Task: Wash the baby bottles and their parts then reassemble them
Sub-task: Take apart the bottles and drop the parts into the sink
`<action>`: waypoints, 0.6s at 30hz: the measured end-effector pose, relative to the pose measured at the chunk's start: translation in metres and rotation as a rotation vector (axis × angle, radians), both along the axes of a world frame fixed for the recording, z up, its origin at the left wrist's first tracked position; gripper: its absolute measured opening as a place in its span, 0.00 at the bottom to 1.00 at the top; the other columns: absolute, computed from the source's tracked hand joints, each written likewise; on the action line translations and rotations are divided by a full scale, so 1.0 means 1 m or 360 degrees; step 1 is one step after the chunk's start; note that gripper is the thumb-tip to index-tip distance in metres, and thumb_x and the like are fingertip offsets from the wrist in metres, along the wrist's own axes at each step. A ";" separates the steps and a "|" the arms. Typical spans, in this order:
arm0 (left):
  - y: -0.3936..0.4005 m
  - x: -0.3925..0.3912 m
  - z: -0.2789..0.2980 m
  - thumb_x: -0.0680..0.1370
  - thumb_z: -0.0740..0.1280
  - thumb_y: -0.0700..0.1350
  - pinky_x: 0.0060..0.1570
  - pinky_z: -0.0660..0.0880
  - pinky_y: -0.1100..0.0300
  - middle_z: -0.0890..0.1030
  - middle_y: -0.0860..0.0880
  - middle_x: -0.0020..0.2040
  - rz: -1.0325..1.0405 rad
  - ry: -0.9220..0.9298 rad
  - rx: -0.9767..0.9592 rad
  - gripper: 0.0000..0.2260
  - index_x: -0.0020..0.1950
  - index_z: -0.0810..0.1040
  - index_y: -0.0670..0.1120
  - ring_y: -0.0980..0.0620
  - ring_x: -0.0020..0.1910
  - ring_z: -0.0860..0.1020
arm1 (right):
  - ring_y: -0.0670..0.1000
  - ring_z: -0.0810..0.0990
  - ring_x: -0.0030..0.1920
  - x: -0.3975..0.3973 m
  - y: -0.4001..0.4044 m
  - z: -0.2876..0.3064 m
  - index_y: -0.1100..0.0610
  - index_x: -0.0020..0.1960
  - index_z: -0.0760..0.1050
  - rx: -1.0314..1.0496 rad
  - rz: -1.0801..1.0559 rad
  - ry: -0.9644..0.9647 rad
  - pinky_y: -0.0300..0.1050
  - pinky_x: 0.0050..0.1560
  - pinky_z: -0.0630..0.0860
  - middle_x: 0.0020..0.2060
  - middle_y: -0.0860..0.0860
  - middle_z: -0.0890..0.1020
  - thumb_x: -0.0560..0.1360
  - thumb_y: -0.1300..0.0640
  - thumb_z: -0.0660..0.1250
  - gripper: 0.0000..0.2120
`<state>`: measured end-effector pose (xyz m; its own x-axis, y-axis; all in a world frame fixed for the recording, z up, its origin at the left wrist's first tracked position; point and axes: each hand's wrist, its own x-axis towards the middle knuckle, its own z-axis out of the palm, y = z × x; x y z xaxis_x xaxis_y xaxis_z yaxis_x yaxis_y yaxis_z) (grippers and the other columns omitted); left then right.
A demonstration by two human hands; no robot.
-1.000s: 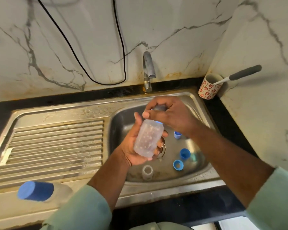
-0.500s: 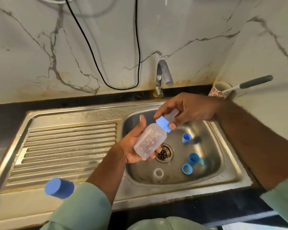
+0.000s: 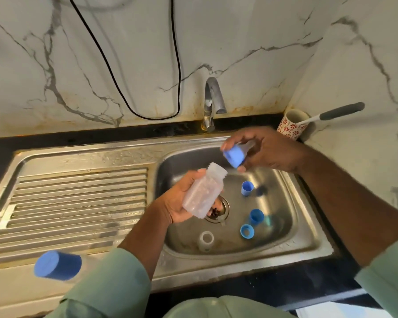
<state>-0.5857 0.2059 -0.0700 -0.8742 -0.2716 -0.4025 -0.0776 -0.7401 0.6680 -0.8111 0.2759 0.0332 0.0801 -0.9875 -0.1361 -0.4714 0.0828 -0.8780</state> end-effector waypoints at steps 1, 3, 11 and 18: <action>0.002 -0.002 -0.004 0.71 0.69 0.61 0.41 0.78 0.55 0.81 0.41 0.48 0.0106 -0.0014 -0.0038 0.28 0.61 0.76 0.41 0.47 0.43 0.81 | 0.48 0.79 0.58 -0.009 0.002 -0.003 0.43 0.51 0.82 -0.0126 -0.0158 -0.0153 0.48 0.54 0.80 0.55 0.45 0.82 0.63 0.67 0.78 0.25; 0.008 -0.008 -0.011 0.74 0.64 0.61 0.43 0.78 0.54 0.82 0.42 0.51 0.0335 -0.0235 -0.0307 0.25 0.62 0.77 0.44 0.47 0.48 0.82 | 0.47 0.80 0.57 -0.022 0.009 -0.015 0.44 0.50 0.82 -0.0363 -0.0432 -0.0448 0.43 0.54 0.78 0.52 0.44 0.84 0.61 0.65 0.78 0.23; 0.004 -0.065 -0.050 0.74 0.74 0.41 0.43 0.74 0.68 0.77 0.52 0.57 0.0713 -0.0735 -0.1460 0.24 0.66 0.67 0.51 0.53 0.52 0.78 | 0.47 0.79 0.57 -0.043 0.031 -0.122 0.51 0.57 0.79 -0.0028 -0.0850 -0.0216 0.33 0.55 0.75 0.54 0.49 0.82 0.66 0.65 0.78 0.23; -0.015 -0.122 -0.093 0.71 0.77 0.43 0.48 0.71 0.65 0.79 0.52 0.55 0.0513 -0.0952 -0.1611 0.20 0.62 0.77 0.50 0.54 0.53 0.77 | 0.45 0.80 0.55 -0.049 0.041 -0.179 0.42 0.52 0.74 0.0078 -0.1131 -0.0103 0.44 0.59 0.76 0.52 0.42 0.81 0.65 0.61 0.80 0.24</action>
<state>-0.7074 0.1907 -0.1625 -0.4576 -0.8665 -0.1992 -0.4796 0.0519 0.8759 -0.8597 0.3170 -0.1463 -0.5710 -0.7967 -0.1981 -0.2357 0.3903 -0.8900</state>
